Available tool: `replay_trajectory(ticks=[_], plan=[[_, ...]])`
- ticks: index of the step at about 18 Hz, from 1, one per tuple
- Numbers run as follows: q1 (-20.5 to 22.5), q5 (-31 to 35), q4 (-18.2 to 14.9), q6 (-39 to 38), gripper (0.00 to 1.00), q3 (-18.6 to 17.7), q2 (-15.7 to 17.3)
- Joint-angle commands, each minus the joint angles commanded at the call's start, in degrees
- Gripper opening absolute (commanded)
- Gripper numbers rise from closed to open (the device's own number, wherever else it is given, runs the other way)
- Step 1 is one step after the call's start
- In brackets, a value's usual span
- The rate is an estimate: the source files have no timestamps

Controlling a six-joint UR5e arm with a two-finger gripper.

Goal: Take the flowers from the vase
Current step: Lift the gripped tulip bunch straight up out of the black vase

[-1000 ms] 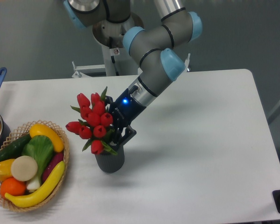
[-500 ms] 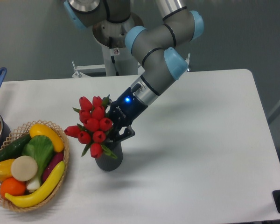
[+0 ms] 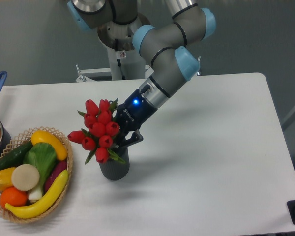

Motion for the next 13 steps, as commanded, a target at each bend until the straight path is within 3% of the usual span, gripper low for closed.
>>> replay_trajectory(ticks=[5,13], plan=[[0.61,-2.02,0.00,-5.18,0.47,0.09,3.87],[0.53,-3.60,0.00,-13.19,0.47,2.81,7.03]])
